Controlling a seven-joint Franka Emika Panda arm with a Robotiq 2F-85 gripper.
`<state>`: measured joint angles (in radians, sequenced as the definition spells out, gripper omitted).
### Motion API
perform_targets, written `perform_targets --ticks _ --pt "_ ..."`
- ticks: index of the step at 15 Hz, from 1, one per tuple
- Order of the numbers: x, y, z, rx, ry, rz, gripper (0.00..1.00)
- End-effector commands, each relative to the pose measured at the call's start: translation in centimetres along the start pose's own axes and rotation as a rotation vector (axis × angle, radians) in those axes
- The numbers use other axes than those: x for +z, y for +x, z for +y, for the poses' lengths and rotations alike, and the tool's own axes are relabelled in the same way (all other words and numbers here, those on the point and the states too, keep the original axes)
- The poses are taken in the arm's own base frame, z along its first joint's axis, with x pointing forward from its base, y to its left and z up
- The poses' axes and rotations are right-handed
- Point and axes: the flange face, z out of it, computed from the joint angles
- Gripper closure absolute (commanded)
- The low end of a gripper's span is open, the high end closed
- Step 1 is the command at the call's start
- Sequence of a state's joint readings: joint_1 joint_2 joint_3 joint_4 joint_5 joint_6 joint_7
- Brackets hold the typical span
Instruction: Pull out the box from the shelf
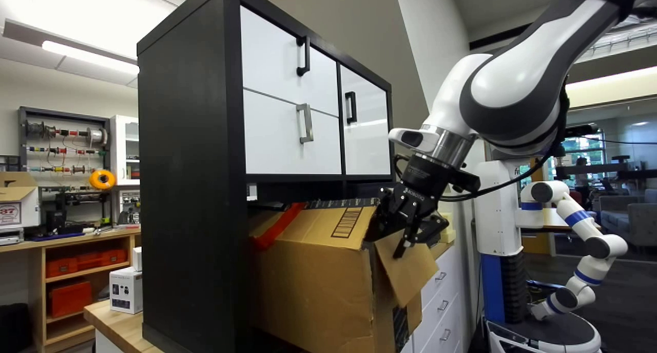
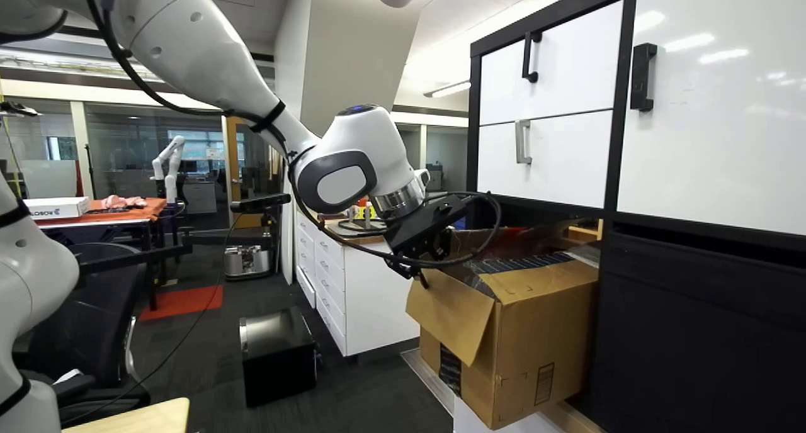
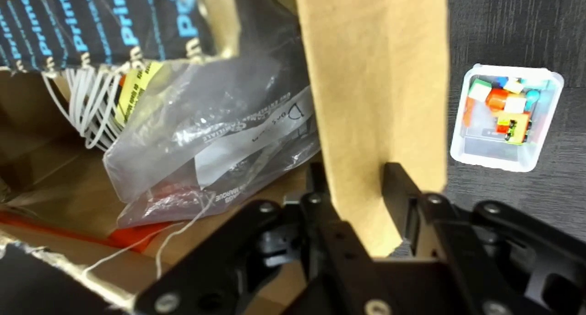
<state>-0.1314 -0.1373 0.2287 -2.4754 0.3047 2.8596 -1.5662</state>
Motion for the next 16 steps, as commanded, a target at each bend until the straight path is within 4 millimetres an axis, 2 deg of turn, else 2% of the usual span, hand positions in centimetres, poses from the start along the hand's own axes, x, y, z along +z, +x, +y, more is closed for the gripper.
perform_targets --ticks 1,6,16 --pt "-3.7 0.8 0.9 0.003 -0.075 0.001 0.34" --pt "-6.8 1.5 2.9 0.048 -0.103 -0.066 0.01" --pt "-8.8 3.0 5.8 0.373 0.122 -0.347 0.00"
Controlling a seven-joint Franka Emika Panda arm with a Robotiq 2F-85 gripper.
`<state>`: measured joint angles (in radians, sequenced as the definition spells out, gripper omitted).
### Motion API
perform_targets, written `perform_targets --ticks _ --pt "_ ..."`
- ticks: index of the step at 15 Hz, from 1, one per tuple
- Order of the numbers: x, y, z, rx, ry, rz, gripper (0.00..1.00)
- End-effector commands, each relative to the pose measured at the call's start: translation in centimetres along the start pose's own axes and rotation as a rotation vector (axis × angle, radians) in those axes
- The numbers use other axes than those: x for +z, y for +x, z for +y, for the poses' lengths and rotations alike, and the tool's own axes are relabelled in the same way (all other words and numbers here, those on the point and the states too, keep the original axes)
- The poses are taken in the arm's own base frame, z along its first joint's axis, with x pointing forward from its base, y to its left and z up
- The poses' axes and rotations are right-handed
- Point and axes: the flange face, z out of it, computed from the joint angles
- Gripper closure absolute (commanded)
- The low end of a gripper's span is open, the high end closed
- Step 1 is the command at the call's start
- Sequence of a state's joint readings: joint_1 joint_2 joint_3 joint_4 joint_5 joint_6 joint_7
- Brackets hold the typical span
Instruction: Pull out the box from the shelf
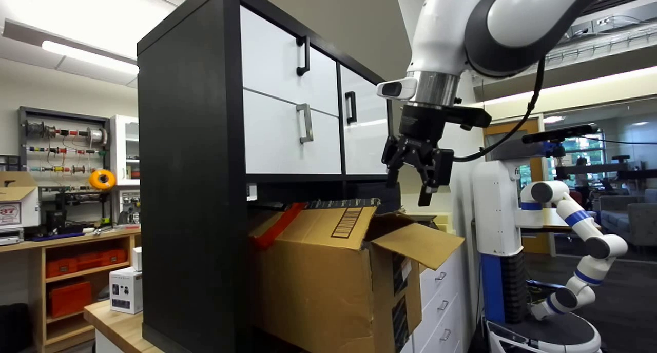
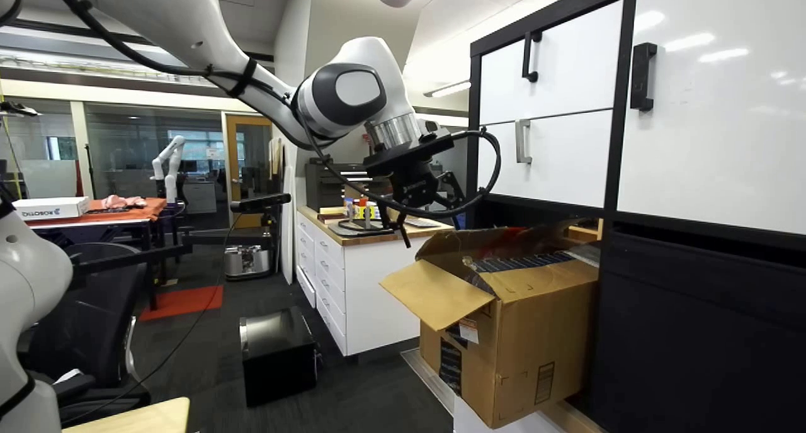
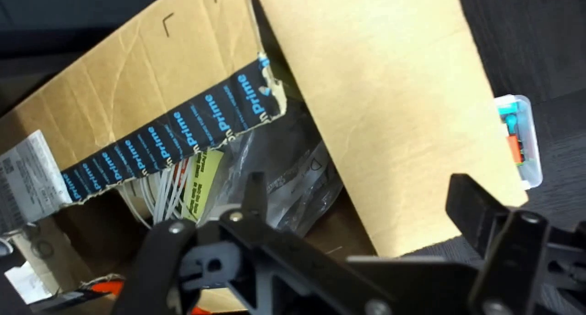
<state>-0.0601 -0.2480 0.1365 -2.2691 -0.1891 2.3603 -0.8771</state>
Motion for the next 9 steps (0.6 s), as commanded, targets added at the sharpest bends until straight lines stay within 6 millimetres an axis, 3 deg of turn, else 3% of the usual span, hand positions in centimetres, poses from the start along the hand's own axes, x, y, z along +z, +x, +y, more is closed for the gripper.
perform_targets --ticks 1,6,9 --pt "-1.2 0.7 1.2 0.122 0.071 -0.078 0.00" --pt "-1.6 0.6 2.4 0.256 0.145 -0.123 0.00" --pt "-1.2 0.2 2.2 0.230 0.128 -0.116 0.00"
